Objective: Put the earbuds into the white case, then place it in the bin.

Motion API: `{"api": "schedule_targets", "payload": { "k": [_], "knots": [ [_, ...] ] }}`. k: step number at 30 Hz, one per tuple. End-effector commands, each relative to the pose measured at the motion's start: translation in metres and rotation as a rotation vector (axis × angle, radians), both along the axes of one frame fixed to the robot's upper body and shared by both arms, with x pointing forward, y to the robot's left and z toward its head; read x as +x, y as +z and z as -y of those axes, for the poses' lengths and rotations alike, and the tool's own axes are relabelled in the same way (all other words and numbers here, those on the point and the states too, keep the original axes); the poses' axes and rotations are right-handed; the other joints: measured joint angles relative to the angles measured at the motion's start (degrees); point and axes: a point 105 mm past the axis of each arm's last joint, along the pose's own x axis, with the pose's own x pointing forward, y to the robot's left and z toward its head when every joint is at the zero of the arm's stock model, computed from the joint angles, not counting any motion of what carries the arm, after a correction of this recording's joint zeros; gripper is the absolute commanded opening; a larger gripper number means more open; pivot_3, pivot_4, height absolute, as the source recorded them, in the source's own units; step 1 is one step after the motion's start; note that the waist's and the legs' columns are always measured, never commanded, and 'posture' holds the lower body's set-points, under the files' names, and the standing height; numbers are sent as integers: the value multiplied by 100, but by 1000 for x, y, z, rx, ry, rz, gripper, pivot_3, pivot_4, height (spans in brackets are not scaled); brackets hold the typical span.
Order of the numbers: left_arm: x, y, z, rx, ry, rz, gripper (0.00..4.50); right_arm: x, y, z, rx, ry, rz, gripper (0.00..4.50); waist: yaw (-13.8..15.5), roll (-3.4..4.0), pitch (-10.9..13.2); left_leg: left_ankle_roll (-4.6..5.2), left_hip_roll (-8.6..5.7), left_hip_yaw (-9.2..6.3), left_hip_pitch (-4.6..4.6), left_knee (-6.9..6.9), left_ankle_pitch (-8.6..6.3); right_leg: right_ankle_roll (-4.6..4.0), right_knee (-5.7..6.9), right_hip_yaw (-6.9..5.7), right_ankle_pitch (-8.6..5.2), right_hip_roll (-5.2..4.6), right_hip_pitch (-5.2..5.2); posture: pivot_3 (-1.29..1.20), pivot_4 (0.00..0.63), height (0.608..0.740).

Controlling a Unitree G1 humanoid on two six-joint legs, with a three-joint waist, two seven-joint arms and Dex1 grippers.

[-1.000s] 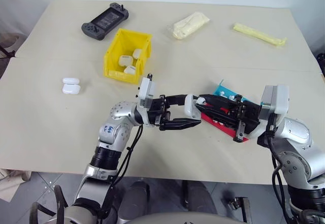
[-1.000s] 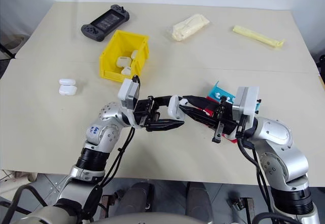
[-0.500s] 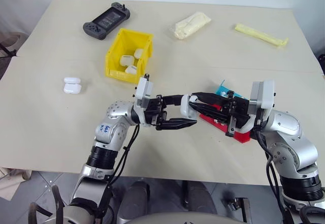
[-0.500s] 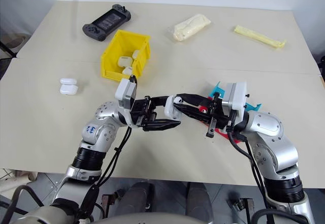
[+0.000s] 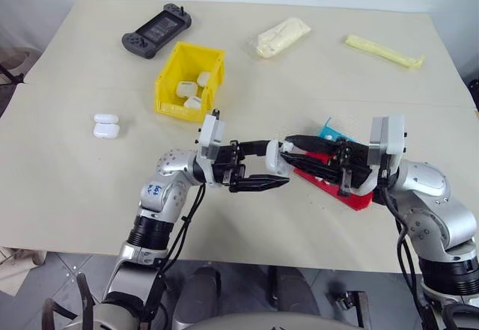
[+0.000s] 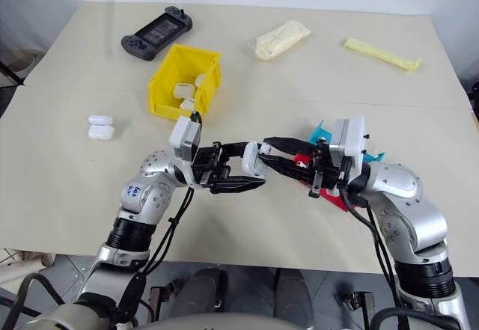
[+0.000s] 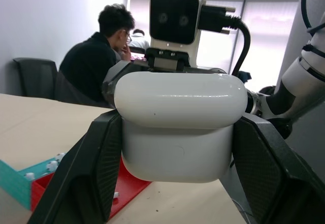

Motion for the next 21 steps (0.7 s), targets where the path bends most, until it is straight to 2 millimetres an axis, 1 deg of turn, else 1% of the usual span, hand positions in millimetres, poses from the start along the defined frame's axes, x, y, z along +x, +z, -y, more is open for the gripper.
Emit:
{"api": "schedule_targets", "payload": {
  "k": [1, 2, 6, 7, 9, 12, 16, 18, 20, 21],
  "knots": [
    [-9, 27, 1, -92, -31, 98, 2807, -4, -4, -1, -28, 27, -26, 2736, 0, 0, 0, 0, 0, 0, 0, 0, 0, 0, 0, 0, 0, 0, 0, 0, 150, 740],
    [-9, 27, 2, -93, -31, 98, 2807, -4, -4, -1, -25, 25, -25, 2977, 0, 0, 0, 0, 0, 0, 0, 0, 0, 0, 0, 0, 0, 0, 0, 0, 150, 740],
    [-9, 25, 2, -92, -32, 94, 2807, -3, 5, 11, 1, -13, -5, 4292, 6, 0, 0, 0, 0, 0, 0, 0, 0, 0, 0, 0, 0, 0, 0, 0, 150, 740],
    [-9, 24, 2, -92, -31, 93, 2807, -3, 7, 16, 7, -38, 5, 4478, 12, 0, 0, 0, 0, 0, 0, 0, 0, 0, 0, 0, 0, 0, 0, 0, 150, 740],
    [-7, 21, 1, -81, -20, 91, 2807, -4, 8, 30, -6, -90, 17, 4478, 16, 0, 0, 0, -1, 0, -1, 0, 0, 0, -1, 0, 0, -1, 1, 0, 150, 740],
    [-5, 14, -2, -47, 4, 96, 2807, -9, 4, 61, -55, -192, 15, 4478, 33, -1, 0, 2, -3, -1, -4, 0, -1, 0, -4, -1, 0, -3, 1, 0, 150, 740],
    [-3, -1, -12, 21, 24, 113, 2807, -24, -17, 120, -187, -379, -28, 4478, 33, -1, 0, 3, -3, 3, -3, -4, -2, 0, -6, -1, 0, -1, 3, 0, 150, 740],
    [-3, -6, -17, 45, 44, 117, 2807, -35, -29, 153, -258, -477, -61, 4478, 25, 0, 0, 4, -3, 9, 1, -4, -2, 0, -5, 2, 0, -2, 3, 0, 150, 740],
    [-4, -8, -17, 44, 50, 116, 2807, -39, -34, 172, -297, -534, -75, 4478, 13, 0, 0, 5, -2, 12, 3, -4, -2, 0, -5, 3, 0, -1, 5, 0, 150, 740],
    [-4, -8, -17, 40, 54, 114, 2807, -38, -35, 177, -311, -554, -78, 4478, -4, 0, 0, 6, -2, 17, 7, -4, -2, 1, -4, 8, 0, -1, 5, 0, 150, 740]
  ]
}}
